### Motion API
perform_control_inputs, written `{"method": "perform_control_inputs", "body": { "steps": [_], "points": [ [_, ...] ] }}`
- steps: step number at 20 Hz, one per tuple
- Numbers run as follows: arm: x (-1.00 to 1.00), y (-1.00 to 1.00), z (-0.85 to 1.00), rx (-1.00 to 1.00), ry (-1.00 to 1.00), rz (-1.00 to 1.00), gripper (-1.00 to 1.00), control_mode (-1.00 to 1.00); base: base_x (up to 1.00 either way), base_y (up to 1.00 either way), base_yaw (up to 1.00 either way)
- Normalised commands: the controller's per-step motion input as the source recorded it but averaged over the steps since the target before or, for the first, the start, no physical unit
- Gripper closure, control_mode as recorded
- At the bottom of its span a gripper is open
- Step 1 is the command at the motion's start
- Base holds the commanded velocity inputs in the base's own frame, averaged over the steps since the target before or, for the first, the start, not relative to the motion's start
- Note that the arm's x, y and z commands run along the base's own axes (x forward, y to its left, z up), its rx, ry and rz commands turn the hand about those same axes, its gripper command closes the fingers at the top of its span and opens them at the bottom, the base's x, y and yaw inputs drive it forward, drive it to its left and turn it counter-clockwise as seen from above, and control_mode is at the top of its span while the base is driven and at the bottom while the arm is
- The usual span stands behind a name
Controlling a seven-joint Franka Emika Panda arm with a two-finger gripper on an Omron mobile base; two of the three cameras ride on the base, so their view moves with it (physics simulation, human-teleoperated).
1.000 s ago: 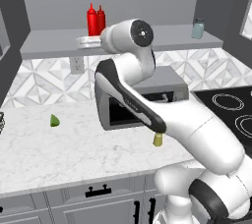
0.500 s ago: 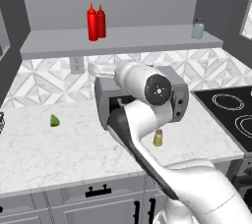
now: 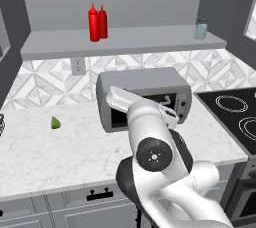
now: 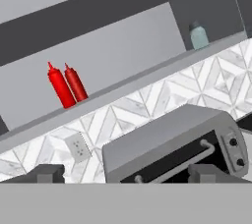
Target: Put the shaker and condiment bottle from the counter next to their counterparts in the cabinet.
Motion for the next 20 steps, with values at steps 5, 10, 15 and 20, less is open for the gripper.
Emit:
{"method": "perform_control_inputs", "body": {
  "steps": [5, 10, 15, 20],
  "points": [
    [-0.41, -0.54, -0.53, 0.13, 0.0, -0.25, -1.0, -1.0, 0.0, 0.0, 0.0],
    [-0.09, -0.19, -0.52, 0.05, 0.05, -0.06, -1.0, -1.0, 0.0, 0.0, 0.0],
    [0.37, -0.5, -0.71, 0.07, 0.04, -0.01, -1.0, -1.0, 0.0, 0.0, 0.0],
    [0.34, -0.43, -0.79, 0.06, 0.07, 0.0, -1.0, -1.0, 0.0, 0.0, 0.0]
  ]
}}
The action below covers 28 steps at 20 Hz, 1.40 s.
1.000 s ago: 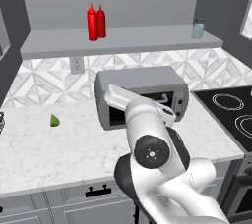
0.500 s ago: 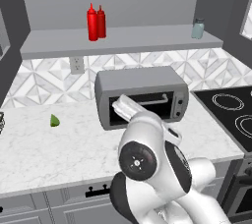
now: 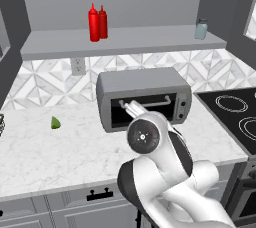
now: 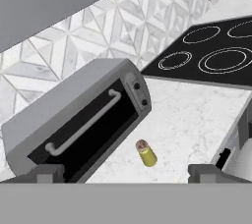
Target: Put the shaker and condiment bottle from the counter next to their counterparts in the cabinet.
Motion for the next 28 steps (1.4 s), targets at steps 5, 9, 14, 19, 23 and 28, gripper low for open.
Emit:
{"method": "perform_control_inputs", "body": {
  "steps": [5, 9, 14, 19, 23, 28],
  "points": [
    [0.18, 0.0, -0.54, -0.01, 0.08, 0.0, -1.0, -1.0, 0.0, 0.0, 0.0],
    [0.4, -0.27, -0.65, 0.0, 0.0, 0.0, -1.0, -1.0, 0.0, 0.0, 0.0],
    [0.49, -0.34, -0.75, 0.0, 0.0, 0.0, -1.0, -1.0, 0.0, 0.0, 0.0],
    [0.29, -0.24, -0.82, -0.02, -0.02, 0.0, -1.0, -1.0, 0.0, 0.0, 0.0],
    [0.2, -0.24, -0.74, -0.03, -0.05, 0.0, -1.0, -1.0, 0.0, 0.0, 0.0],
    [0.34, -0.32, -0.6, 0.0, -0.03, 0.0, -1.0, -1.0, 0.0, 0.0, 0.0]
  ]
}}
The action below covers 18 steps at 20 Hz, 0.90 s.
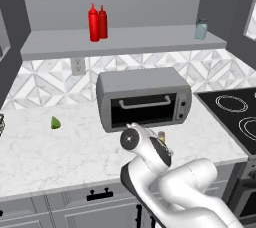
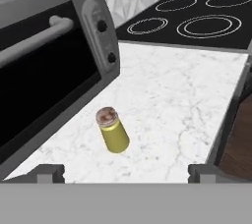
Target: Put the shaker and condiment bottle from the counter next to their counterparts in the cabinet.
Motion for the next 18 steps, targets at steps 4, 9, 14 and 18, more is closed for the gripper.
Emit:
{"method": "perform_control_inputs", "body": {
  "steps": [4, 9, 14, 18],
  "points": [
    [0.3, -0.26, -0.59, -0.01, 0.0, 0.0, -1.0, -1.0, 0.0, 0.0, 0.0],
    [0.29, -0.17, -0.68, -0.07, -0.01, 0.01, -1.0, -1.0, 0.0, 0.0, 0.0],
    [0.11, -0.18, -0.58, -0.07, -0.03, 0.02, -1.0, -1.0, 0.0, 0.0, 0.0],
    [0.06, -0.2, -0.36, -0.03, 0.0, 0.0, -1.0, -1.0, 0.0, 0.0, 0.0]
  ]
}}
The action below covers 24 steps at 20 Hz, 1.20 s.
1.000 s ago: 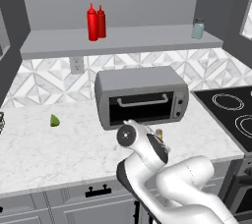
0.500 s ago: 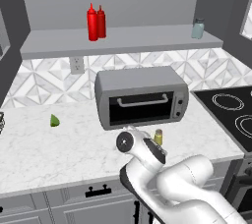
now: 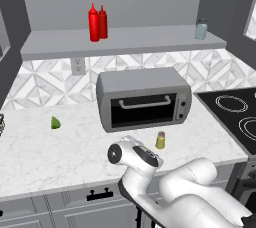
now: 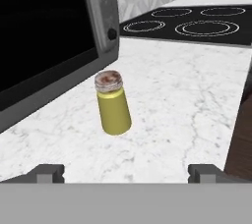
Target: Put the shaker and condiment bottle from the counter next to their counterparts in the cabinet.
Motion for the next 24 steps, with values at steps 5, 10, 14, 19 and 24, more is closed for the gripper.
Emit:
{"method": "perform_control_inputs", "body": {
  "steps": [5, 10, 14, 19, 24],
  "points": [
    [0.0, -0.02, -0.09, -0.04, 0.01, 0.0, -1.0, -1.0, 0.0, 0.0, 0.0],
    [0.06, -0.01, -0.02, -0.02, 0.0, 0.0, -1.0, -1.0, 0.0, 0.0, 0.0],
    [0.12, -0.13, 0.0, 0.0, 0.0, 0.0, -1.0, -1.0, 0.0, 0.0, 0.0],
    [0.1, -0.33, 0.01, 0.0, 0.0, 0.0, -1.0, -1.0, 0.0, 0.0, 0.0],
    [0.01, -0.45, 0.0, 0.03, 0.0, 0.0, -1.0, -1.0, 0.0, 0.0, 0.0]
  ]
}}
